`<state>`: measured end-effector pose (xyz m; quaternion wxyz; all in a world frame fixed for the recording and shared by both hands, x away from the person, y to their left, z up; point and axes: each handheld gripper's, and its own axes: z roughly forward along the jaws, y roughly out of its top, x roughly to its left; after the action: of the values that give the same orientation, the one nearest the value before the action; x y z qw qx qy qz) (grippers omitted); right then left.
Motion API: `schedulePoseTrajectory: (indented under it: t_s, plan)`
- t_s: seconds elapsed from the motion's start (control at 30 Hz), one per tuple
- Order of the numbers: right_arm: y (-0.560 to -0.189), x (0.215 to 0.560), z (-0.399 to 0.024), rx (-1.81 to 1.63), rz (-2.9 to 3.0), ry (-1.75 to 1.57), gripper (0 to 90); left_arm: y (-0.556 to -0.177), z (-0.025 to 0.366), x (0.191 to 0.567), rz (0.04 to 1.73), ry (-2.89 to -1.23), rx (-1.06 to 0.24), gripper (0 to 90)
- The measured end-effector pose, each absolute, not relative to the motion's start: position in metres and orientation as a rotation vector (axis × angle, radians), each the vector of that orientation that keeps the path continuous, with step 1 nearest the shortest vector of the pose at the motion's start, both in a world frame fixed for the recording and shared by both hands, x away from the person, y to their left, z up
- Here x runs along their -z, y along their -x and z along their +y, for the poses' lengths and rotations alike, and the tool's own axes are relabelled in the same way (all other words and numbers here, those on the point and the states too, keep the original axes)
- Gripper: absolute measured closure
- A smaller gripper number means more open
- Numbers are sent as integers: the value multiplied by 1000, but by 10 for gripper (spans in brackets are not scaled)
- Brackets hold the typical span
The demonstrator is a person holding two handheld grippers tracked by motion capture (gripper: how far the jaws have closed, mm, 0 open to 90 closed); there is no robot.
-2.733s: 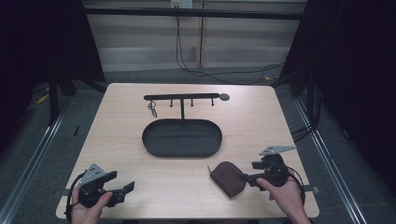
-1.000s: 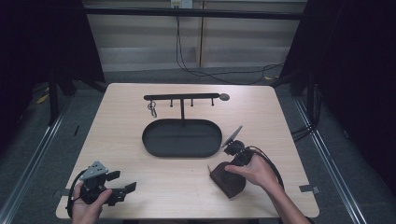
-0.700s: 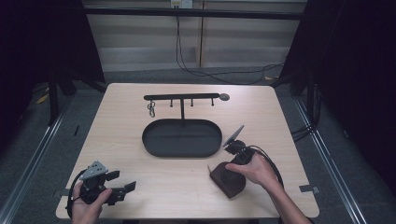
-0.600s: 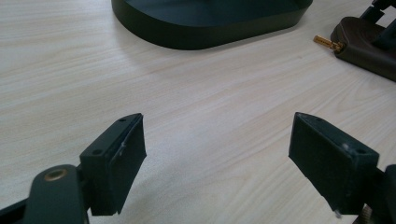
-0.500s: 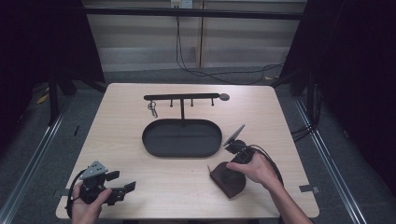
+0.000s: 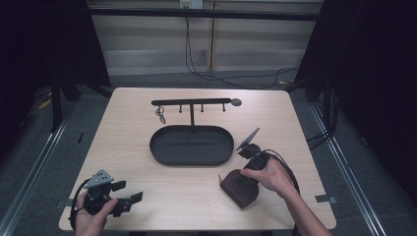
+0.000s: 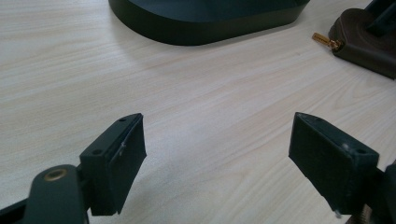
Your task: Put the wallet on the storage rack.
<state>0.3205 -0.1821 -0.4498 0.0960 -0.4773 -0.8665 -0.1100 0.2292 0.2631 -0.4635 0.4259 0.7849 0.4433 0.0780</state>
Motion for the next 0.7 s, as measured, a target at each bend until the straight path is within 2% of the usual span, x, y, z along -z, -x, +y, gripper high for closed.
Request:
schedulePoseTrajectory:
  t_s: [0.2, 0.7]
  plan:
    - [-319, 444, -184, 346, -2575, 1427, 615, -229, 264, 463, 1106, -1964, -197, 185]
    - [-321, 426, -176, 321, -2629, 1381, 755, -231, 260, 464, 1083, -1997, -183, 172]
